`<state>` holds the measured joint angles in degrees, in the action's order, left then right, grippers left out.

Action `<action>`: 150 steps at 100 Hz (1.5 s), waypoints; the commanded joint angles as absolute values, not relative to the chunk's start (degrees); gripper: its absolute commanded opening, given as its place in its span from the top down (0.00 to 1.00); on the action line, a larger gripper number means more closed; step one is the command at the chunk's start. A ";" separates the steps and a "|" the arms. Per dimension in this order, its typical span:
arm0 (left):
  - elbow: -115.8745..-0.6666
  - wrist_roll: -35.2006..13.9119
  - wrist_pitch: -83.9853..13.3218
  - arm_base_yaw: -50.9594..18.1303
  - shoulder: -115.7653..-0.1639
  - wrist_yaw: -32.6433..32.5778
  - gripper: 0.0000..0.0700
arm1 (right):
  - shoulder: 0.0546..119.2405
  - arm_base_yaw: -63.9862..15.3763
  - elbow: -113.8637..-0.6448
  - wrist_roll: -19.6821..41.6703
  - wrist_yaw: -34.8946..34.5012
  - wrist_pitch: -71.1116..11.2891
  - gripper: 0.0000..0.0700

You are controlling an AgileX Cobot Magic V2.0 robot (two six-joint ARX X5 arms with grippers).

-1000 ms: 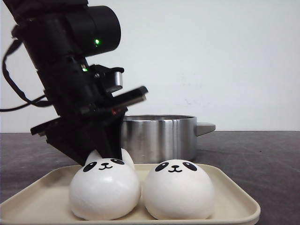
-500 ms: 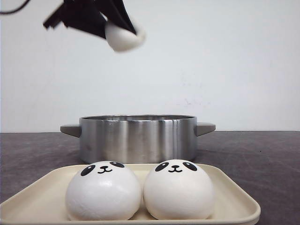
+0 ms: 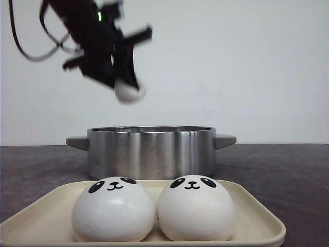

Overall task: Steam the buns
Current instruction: 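Grasp the bun with the left gripper and lift it over the pot, then lower the bun into the pot, open the left gripper, withdraw, then lower the right gripper onto the panda bun nearer the right gripper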

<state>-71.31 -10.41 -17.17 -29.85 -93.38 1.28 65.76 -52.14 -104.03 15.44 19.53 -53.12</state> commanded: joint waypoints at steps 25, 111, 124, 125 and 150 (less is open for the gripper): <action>-72.58 -9.67 -16.58 -28.49 -102.39 1.04 0.92 | 66.24 -52.86 -104.97 16.12 19.55 -53.21 1.00; -72.93 -11.68 -18.57 -27.55 -88.58 -0.49 0.04 | 67.72 -52.75 -93.86 16.64 19.62 -62.59 1.00; -72.93 -11.68 -23.07 -27.59 -80.75 -0.45 0.04 | 67.72 -52.75 -84.86 20.14 17.69 -60.23 1.00; -72.93 -11.68 -23.44 -27.62 -80.14 -0.43 0.04 | 67.72 -52.75 -84.44 20.32 17.52 -60.07 1.00; -72.93 -11.62 -32.34 -28.40 -64.47 -0.43 0.04 | 67.96 -53.45 -63.24 28.86 4.25 -48.10 1.00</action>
<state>-71.61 -11.42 -31.70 -27.88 -66.92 -0.27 67.22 -52.29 -66.83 24.23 7.03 -51.57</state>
